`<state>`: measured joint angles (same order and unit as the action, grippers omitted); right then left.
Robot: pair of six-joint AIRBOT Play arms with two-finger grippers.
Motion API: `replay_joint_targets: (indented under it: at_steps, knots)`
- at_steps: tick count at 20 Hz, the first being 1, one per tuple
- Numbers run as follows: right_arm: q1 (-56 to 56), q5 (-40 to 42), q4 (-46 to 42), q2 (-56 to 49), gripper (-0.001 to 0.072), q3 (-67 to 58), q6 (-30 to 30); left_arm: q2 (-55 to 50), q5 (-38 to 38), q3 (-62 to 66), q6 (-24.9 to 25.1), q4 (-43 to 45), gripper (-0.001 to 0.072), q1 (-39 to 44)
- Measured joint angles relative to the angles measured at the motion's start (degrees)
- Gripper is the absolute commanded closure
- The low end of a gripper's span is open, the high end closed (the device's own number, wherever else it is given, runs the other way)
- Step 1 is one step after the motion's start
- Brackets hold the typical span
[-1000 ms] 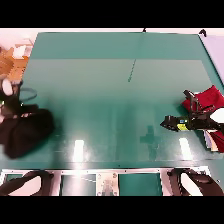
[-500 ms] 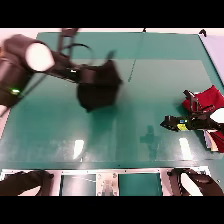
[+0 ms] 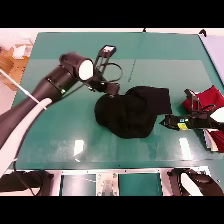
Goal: Fold the shirts.
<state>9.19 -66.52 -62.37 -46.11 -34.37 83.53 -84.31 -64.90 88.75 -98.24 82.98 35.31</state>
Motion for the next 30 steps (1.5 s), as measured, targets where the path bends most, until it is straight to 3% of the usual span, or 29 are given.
replay_joint_targets:
  at_steps: [1,5,7,12,17,18,19,20,21,22,23,26,30]
  knots:
    - [0.44,0.57,0.04,-0.33,0.0203,-0.81,0.00,0.13,-1.90,0.61,0.37,0.81,0.0001,-2.01]
    - [5.95,3.13,0.07,-5.86,0.0202,-6.75,0.00,0.44,-10.75,-1.22,0.94,0.94,0.0001,-11.82]
    - [10.56,3.80,0.20,-11.08,0.0203,-9.77,0.00,0.44,-11.74,-5.90,1.20,-2.38,0.0000,-15.78]
    - [19.56,5.35,3.56,-26.58,0.0204,-13.27,-2.78,-0.61,-0.68,-20.31,4.44,-15.08,0.0001,-19.74]
    - [21.38,6.05,14.97,-38.69,0.0224,-15.47,-9.77,-4.48,8.35,-26.45,14.56,-35.65,0.0003,-20.09]
    - [21.18,5.97,16.70,-40.46,0.0225,-16.28,-10.84,-5.27,9.79,-26.88,16.44,-39.01,0.0036,-19.58]
    - [20.76,6.12,17.79,-41.92,0.0239,-17.14,-11.74,-5.88,10.75,-27.17,17.77,-41.44,0.0295,-18.95]
    - [20.13,6.43,19.02,-43.39,0.0345,-18.14,-12.28,-6.60,11.89,-27.39,18.84,-43.23,0.0563,-18.21]
    - [19.41,6.88,19.50,-44.59,0.0463,-19.02,-12.85,-7.32,13.40,-27.58,19.76,-44.68,0.0683,-17.38]
    - [18.64,7.10,19.76,-45.51,0.0610,-19.71,-13.20,-7.72,14.16,-27.63,20.79,-45.79,0.0683,-16.70]
    - [17.79,7.28,20.00,-46.29,0.0696,-20.50,-13.64,-8.04,14.93,-27.45,21.40,-46.51,0.0683,-16.33]
    - [15.67,6.47,20.00,-47.50,0.0698,-24.30,-14.84,-8.44,14.25,-23.98,22.71,-47.50,0.0684,-17.27]
    - [14.49,0.74,20.92,-45.42,0.0698,-35.45,-15.02,-5.75,6.82,-12.41,22.93,-44.52,0.0684,-20.81]
